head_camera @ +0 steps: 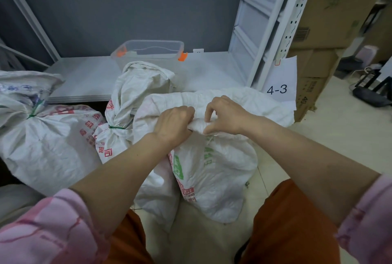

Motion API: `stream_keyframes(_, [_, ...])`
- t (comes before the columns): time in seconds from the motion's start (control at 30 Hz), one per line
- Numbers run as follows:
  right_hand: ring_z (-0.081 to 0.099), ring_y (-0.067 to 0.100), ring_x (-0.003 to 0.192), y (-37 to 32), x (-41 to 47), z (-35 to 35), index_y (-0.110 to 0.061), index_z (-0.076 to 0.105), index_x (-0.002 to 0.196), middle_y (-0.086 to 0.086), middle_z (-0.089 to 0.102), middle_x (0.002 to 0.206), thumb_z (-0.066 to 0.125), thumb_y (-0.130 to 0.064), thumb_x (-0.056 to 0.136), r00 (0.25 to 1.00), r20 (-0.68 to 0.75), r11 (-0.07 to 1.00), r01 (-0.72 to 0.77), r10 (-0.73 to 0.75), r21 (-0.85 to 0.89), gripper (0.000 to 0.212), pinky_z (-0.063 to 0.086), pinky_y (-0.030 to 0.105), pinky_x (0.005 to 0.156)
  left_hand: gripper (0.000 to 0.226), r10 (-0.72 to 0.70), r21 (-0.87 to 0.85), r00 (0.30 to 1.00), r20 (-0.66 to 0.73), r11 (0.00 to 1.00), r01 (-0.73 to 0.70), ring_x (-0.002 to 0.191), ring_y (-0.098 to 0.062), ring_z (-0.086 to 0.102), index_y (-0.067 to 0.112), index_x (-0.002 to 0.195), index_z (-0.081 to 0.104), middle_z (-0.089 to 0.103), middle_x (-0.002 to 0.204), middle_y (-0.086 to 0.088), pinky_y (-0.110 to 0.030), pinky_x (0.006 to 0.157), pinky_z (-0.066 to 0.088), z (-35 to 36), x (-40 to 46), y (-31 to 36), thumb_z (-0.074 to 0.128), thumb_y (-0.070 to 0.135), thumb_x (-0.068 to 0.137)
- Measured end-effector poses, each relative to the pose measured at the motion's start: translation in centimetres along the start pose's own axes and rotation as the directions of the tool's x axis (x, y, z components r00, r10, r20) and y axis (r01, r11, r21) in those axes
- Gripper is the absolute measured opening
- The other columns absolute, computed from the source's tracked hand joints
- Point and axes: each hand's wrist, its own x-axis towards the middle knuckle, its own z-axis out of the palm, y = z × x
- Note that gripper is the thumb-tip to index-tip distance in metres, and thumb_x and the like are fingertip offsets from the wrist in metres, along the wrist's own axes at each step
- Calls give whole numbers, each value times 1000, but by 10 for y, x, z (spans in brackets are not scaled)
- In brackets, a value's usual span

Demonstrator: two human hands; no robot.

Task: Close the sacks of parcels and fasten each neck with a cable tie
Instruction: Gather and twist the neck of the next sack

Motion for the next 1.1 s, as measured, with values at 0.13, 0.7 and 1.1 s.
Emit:
stream_keyframes(0.13, [51,17,93,-10,1,13,-13,56,102,-1,55,95,72,-28,76,997,1,994,-73,73,-84,34,46,34,76,19,10,-30,999,-51,999,-11,71,-30,55,13,78,43,46,75,-1,-32,56,29,9,-5,1,60,19,83])
stream_keyframes(0.7, [48,20,92,-1,-8,36,-12,60,92,3,57,94,69,-24,77,988,-82,929,96,-133,-357,22,37,27,72,19,-26,-82,981,192,996,42,70,-19,50,21,72,46,49,70,6,-30,59,35,16,1,3,64,17,73])
stream_keyframes(1.1, [50,22,93,-9,1,58,-15,39,72,2,49,85,56,-13,86,995,-82,909,13,-51,-416,23,28,27,71,17,-39,-315,960,278,940,129,78,-15,61,21,74,58,61,78,7,-29,72,51,25,-15,-5,75,24,74])
